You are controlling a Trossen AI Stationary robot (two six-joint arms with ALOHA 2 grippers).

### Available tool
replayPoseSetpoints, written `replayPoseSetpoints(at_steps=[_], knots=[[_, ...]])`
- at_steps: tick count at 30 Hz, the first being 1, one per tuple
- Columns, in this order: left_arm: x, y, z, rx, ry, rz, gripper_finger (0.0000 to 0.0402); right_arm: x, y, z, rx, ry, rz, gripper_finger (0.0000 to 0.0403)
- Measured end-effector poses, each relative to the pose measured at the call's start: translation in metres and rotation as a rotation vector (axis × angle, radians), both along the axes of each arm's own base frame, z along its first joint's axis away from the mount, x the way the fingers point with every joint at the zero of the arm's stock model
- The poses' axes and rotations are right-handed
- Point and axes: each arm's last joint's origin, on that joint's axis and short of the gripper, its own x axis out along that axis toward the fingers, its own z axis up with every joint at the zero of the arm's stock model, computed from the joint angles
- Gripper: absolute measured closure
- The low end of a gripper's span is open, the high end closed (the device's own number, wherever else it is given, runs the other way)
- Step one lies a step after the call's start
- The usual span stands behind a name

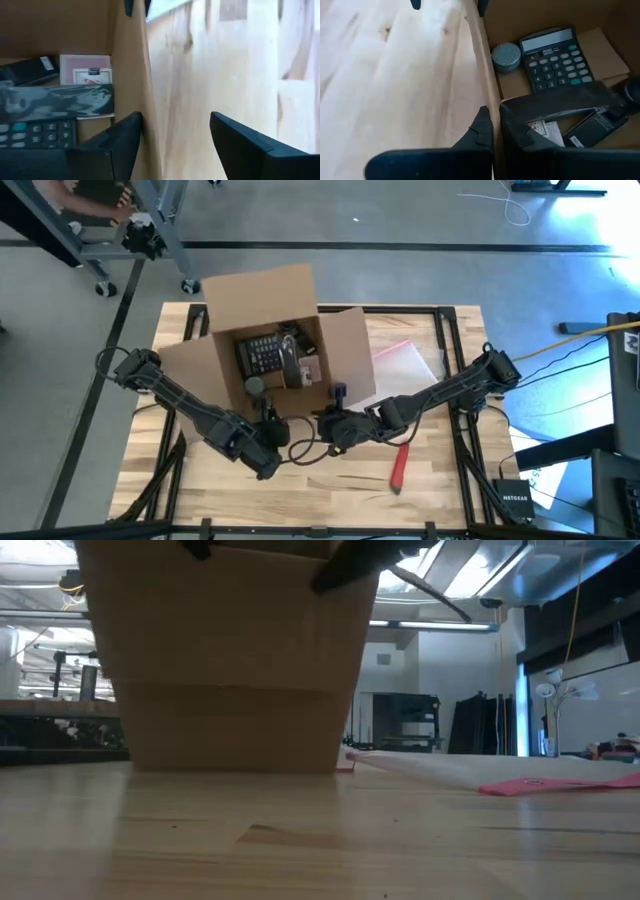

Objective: Unpack boxes
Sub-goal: Remove the black mini fan from the cardboard box

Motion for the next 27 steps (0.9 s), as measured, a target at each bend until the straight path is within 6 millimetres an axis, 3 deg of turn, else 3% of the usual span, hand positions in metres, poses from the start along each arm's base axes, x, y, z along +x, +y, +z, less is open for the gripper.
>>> replayPoseSetpoints(at_steps=[7, 13, 18, 27], knots=[[-0.014, 0.005, 0.056, -0.055, -0.156, 0.015, 0.0178, 0.0, -0.001, 0.003, 0.012, -0.022, -0.029, 0.0396], [-0.045, 0.014, 0.095, -0.058, -0.327, 0.106, 0.0192, -0.001, 0.0, 0.003, 0.017, -0.017, -0.022, 0.0396], [-0.067, 0.032, 0.111, 0.017, -0.437, 0.227, 0.0201, -0.001, 0.0, 0.003, 0.02, -0.017, -0.021, 0.0396], [-0.103, 0.081, 0.132, 0.122, -0.507, 0.402, 0.0213, 0.001, 0.001, 0.002, 0.022, -0.018, -0.017, 0.0396]])
